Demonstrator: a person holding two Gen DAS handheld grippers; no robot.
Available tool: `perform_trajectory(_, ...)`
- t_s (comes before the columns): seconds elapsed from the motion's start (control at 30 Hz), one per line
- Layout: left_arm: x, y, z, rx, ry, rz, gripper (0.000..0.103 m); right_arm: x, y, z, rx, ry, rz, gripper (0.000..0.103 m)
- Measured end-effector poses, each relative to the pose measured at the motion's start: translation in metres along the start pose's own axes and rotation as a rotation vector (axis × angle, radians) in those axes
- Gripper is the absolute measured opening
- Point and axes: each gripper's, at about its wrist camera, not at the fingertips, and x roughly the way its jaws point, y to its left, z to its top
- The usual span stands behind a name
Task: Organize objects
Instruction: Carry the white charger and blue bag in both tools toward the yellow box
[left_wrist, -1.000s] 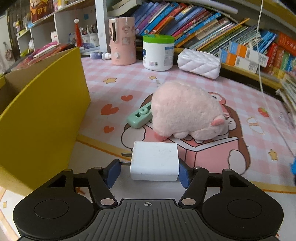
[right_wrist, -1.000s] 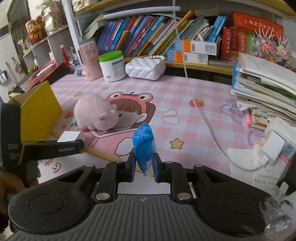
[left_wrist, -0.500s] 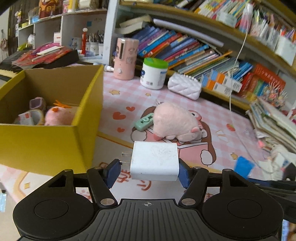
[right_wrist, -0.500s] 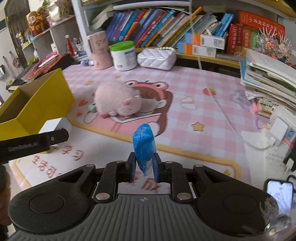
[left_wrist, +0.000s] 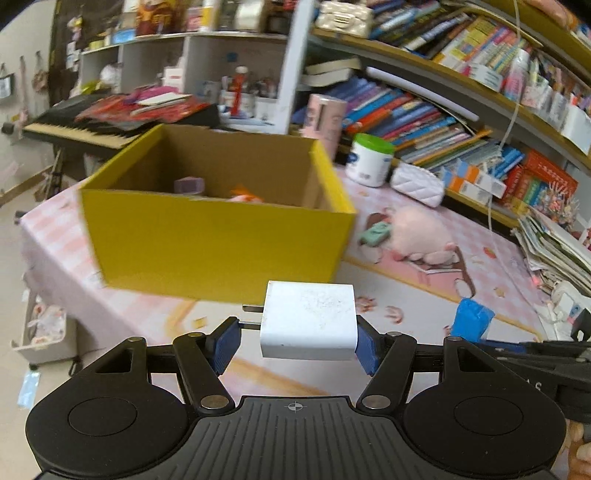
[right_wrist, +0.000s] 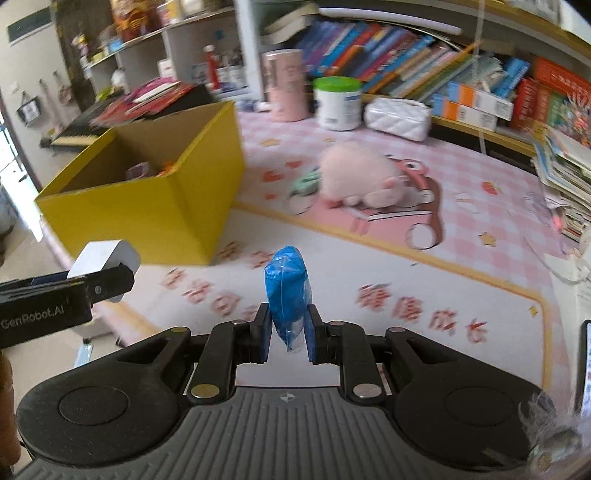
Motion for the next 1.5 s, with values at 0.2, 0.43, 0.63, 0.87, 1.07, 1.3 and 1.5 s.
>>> perform_trajectory(0.2, -0.026, 0.037, -0.013, -0.011, -0.006, 0.001, 0.064, -0.009, 0.046, -0.017, -0.02, 0.001, 0.009, 0.017)
perform_trajectory(0.43, -0.051, 0.076, -0.026, -0.025, -0.011, 0.015, 0.064, -0.013, 0.092, -0.036, -0.034, 0.007, 0.03, 0.017)
perform_trajectory(0.63, -0.07, 0.102, -0.032, -0.03, -0.028, 0.027, 0.064, -0.019, 0.125, -0.046, -0.047, 0.002, 0.05, 0.017)
perform_trajectory(0.87, -0.084, 0.124, -0.03, -0.029, -0.067, 0.028, 0.064, -0.024, 0.151, -0.044, -0.063, -0.027, 0.047, 0.017)
perform_trajectory(1.07, -0.091, 0.139, -0.025, -0.045, -0.098, 0.036, 0.064, -0.023, 0.167, -0.037, -0.079, -0.044, 0.047, 0.017)
perform_trajectory(1.3, -0.087, 0.147, -0.016, -0.044, -0.112, 0.051, 0.064, -0.017, 0.175, -0.022, -0.086, -0.065, 0.049, 0.017)
perform_trajectory(1.5, -0.079, 0.144, 0.006, -0.026, -0.163, 0.045, 0.064, -0.016, 0.172, 0.005, -0.085, -0.162, 0.03, 0.017)
